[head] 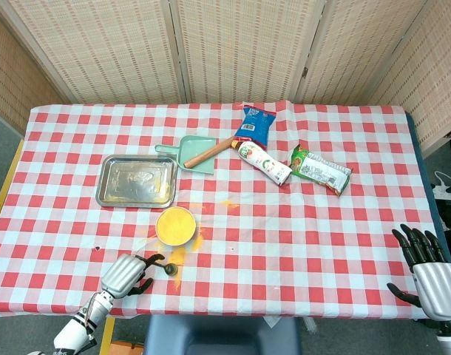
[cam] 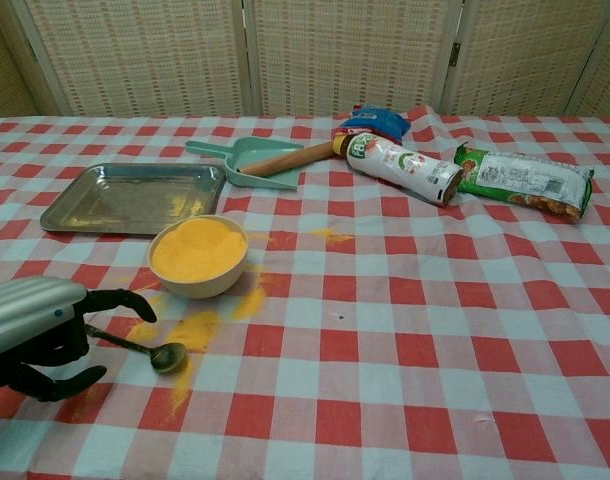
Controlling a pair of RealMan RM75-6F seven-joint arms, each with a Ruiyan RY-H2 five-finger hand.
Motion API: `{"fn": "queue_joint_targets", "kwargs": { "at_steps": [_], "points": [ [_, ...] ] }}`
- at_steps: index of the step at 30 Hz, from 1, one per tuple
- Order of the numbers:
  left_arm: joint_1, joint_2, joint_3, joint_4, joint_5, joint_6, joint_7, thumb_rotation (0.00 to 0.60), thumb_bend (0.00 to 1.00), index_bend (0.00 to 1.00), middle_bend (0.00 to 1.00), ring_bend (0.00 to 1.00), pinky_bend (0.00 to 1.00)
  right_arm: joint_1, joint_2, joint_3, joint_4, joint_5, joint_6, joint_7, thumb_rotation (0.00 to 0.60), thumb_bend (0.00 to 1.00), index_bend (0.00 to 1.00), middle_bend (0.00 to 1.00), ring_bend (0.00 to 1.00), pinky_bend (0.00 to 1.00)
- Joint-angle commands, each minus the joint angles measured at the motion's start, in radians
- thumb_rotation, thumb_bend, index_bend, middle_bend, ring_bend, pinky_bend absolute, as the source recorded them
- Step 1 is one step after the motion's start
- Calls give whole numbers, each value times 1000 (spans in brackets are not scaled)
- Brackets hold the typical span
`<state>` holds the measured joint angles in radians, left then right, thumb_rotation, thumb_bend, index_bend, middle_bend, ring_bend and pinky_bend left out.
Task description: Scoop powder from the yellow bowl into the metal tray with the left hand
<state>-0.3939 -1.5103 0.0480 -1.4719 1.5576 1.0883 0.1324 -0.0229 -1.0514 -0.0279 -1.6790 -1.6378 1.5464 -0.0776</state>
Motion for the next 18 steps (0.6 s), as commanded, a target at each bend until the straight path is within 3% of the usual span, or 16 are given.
{"fn": "queue_joint_targets", "kwargs": {
  "at_steps": [1,9,18],
  "points": [
    [-2,-19,-3,23,3,14,-17,600,449,250,1000,1000,1000,1,-2,1,-1,4,-4,-5,600,40,0,0,0,0],
    [2,-23,2,32,13,42,-34,600,446,256,1000,1000,1000,2,-2,0,0,5,-7,-7,600,39,0,0,0,0],
    [-14,-67,-15,75,-45,-7,31,600,445,349,1000,1000,1000,-2,3,-1,-1,-2,6,5,600,40,0,0,0,0]
  ]
}}
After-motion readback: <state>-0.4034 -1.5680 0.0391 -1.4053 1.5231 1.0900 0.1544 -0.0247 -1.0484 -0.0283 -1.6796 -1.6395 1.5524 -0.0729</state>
